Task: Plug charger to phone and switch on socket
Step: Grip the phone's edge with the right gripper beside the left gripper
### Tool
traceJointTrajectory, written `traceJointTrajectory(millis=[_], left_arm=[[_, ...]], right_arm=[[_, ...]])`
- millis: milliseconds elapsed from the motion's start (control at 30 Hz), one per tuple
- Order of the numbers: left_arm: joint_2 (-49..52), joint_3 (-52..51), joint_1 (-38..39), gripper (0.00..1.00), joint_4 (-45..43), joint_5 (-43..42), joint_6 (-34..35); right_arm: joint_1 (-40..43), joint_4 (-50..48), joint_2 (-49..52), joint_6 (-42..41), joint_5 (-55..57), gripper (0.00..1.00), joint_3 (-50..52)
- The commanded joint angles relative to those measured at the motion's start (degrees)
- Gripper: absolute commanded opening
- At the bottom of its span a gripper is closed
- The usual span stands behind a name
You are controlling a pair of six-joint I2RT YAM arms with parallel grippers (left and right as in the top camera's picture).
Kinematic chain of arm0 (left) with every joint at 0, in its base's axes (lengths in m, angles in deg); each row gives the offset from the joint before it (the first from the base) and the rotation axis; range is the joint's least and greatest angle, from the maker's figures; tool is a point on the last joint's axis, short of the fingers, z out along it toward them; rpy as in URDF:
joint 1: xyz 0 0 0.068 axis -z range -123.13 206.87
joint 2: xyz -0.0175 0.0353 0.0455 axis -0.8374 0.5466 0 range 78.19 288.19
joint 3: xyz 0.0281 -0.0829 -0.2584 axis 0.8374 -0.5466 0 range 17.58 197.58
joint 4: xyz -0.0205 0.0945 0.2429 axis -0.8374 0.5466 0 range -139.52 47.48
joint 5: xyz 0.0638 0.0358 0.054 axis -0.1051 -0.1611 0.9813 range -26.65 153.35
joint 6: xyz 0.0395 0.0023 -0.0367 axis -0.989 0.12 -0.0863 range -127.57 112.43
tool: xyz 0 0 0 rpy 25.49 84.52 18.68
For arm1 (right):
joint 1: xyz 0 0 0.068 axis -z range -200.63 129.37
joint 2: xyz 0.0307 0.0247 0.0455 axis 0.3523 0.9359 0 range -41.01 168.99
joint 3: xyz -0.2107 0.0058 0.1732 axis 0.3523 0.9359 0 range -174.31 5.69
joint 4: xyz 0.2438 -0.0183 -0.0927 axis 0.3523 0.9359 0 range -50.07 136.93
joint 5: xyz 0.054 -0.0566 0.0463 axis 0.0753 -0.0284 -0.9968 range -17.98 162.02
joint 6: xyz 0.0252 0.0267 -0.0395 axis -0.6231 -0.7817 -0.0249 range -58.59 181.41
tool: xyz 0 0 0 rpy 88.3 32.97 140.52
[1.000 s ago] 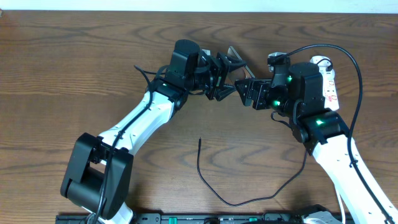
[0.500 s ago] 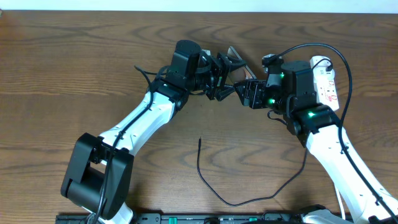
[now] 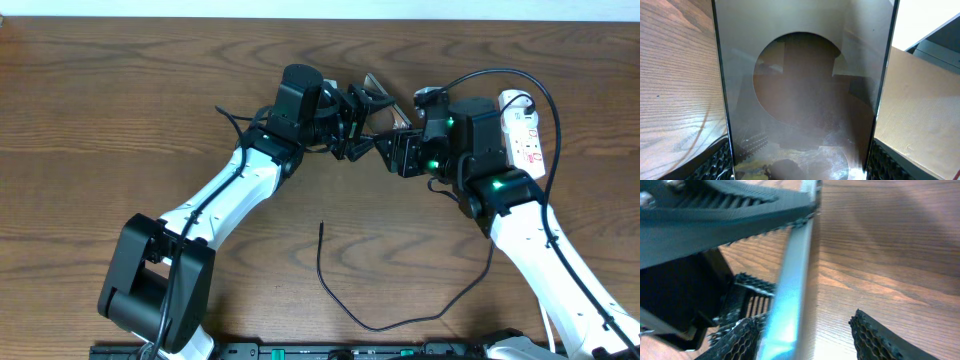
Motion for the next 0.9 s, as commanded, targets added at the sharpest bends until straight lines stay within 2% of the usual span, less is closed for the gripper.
traceJointTrajectory(millis=[0,200,367,467,600,667,833,867], left_arm=[[-0.35,1.05,0.13,0.07,-0.59,-0.09,0.07],[-0.35,1.05,0.13,0.07,0.22,0.13,0.04],[-0.35,1.05,0.17,0.07,0.22,0.52,0.04],[-0.35,1.05,0.17,0.07,0.20,0.50,0.04],[-0.35,1.05,0.17,0.07,0.20,0.50,0.07],[-0.35,1.05,0.17,0.07,0.20,0.48,0.04],[-0.35,1.05,0.20,0.08,0.20,0.48,-0.09],[-0.35,1.05,0.24,0.07,0.22,0.48,-0.17]], right_arm=[[-1.40,-0.22,0.13,1.79,-0.24,0.55,-1.40],[-1.55,-0.39,0.13,1.90,-0.26,0.46,-1.40],[-1.57,-0.42,0.13,1.90,-0.26,0.44,-1.40],[-1.55,-0.46,0.13,1.90,-0.24,0.38,-1.40],[-1.55,-0.44,0.13,1.90,-0.26,0.29,-1.40],[-1.55,-0.44,0.13,1.88,-0.24,0.18,-1.40],[-1.55,-0.46,0.13,1.88,-0.22,0.06,-1.40],[-1.55,-0.46,0.13,1.88,-0.22,0.01,-1.40]])
